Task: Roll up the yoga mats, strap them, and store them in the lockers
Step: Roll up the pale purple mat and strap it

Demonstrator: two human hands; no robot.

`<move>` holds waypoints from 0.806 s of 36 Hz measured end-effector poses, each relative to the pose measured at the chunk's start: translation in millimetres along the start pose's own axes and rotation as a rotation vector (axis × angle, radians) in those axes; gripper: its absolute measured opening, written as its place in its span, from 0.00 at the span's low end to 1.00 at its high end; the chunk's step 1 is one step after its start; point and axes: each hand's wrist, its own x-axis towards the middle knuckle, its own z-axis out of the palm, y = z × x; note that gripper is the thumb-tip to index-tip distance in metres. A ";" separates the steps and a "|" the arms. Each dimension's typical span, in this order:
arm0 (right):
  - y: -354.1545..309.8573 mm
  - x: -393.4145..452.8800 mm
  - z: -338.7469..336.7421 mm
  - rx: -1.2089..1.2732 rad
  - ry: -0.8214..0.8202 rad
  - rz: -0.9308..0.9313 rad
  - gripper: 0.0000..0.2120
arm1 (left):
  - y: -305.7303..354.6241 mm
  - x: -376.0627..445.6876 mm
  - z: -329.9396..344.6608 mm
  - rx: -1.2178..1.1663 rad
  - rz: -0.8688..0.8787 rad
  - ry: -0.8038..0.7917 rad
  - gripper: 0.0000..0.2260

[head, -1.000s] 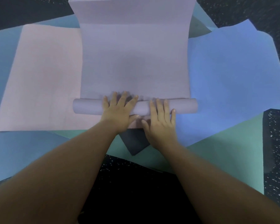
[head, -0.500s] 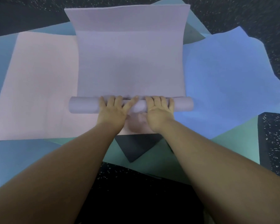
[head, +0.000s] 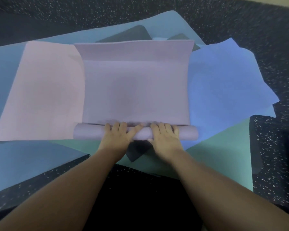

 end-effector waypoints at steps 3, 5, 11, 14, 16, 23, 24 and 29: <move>-2.5 -16.2 6.4 -0.025 0.026 0.033 0.25 | 8.2 -14.6 -3.9 -0.045 0.043 0.035 0.47; -4.2 -27.5 6.5 -0.048 0.010 0.021 0.25 | 15.7 -23.8 -3.9 -0.090 0.038 -0.001 0.47; -2.8 -51.1 13.0 -0.060 -0.066 -0.014 0.23 | 36.1 -48.0 -0.6 -0.139 0.018 -0.094 0.42; -1.0 -52.3 14.0 -0.044 -0.104 -0.058 0.25 | 37.7 -51.2 -3.8 -0.162 0.013 -0.125 0.39; -1.4 -52.5 11.3 -0.028 -0.145 -0.043 0.26 | 38.5 -52.4 -3.5 -0.168 -0.007 -0.136 0.40; 0.1 -48.1 9.4 -0.062 -0.197 -0.060 0.26 | 49.4 -73.9 10.7 -0.214 -0.016 -0.077 0.43; 0.4 -46.9 8.0 -0.057 -0.204 -0.066 0.26 | 49.6 -76.1 12.7 -0.212 -0.003 -0.060 0.41; 1.7 -37.5 5.8 -0.018 -0.245 -0.061 0.26 | 43.1 -68.1 15.6 -0.206 0.006 -0.073 0.35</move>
